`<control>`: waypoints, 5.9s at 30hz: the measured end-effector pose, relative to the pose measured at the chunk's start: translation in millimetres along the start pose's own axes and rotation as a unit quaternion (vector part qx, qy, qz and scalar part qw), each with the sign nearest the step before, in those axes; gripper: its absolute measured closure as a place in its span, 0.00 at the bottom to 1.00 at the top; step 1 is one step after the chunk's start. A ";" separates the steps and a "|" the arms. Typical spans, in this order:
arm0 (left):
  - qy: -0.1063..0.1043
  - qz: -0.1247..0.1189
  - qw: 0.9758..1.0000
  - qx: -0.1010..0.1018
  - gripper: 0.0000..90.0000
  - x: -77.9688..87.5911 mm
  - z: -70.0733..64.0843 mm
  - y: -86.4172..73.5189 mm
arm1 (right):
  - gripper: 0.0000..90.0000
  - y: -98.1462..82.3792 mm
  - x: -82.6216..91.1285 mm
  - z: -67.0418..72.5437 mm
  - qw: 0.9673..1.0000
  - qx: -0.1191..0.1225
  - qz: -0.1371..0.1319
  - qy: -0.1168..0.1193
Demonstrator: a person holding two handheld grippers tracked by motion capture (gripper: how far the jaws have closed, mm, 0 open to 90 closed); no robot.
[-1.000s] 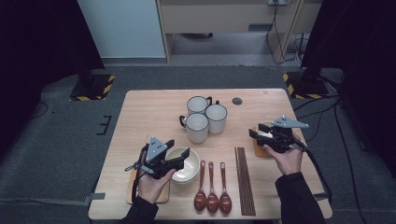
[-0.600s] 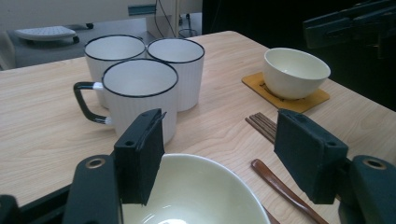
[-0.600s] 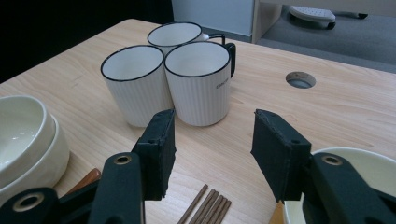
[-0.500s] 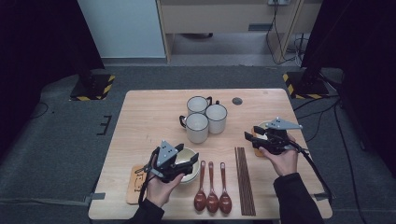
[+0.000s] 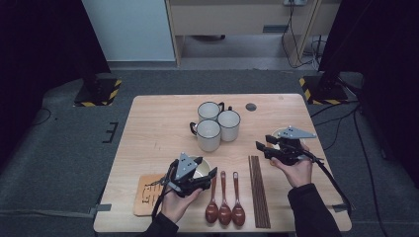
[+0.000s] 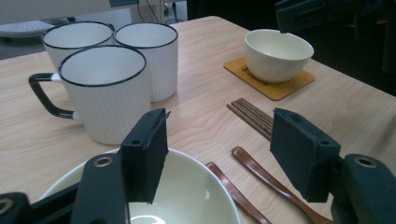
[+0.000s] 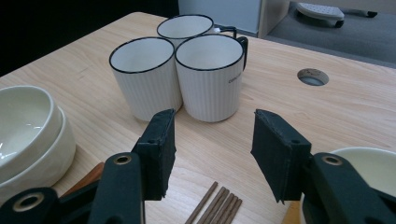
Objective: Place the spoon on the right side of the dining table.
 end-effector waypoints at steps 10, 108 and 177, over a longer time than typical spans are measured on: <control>-0.020 0.007 1.000 -0.012 0.42 -6.9 -13.7 -2.9 | 0.55 -4.7 -3.8 4.7 1.000 0.002 0.005 0.006; -0.185 0.114 0.972 -0.090 0.31 -48.8 -95.4 -56.4 | 0.48 -71.6 -26.5 36.1 0.994 0.002 0.094 0.051; -0.204 0.119 0.964 -0.127 0.25 -55.1 -104.5 -63.5 | 0.70 -94.7 -54.0 43.0 0.974 -0.049 0.198 0.100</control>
Point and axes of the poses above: each handheld gripper's, and its own axes: x roughly backward along the jaws, y roughly out of its top, z roughly to its left, the point moved 2 cm from there along -x, roughly forward along the jaws, and after that the axes turned 15 degrees about -x, right-handed, at the moved point
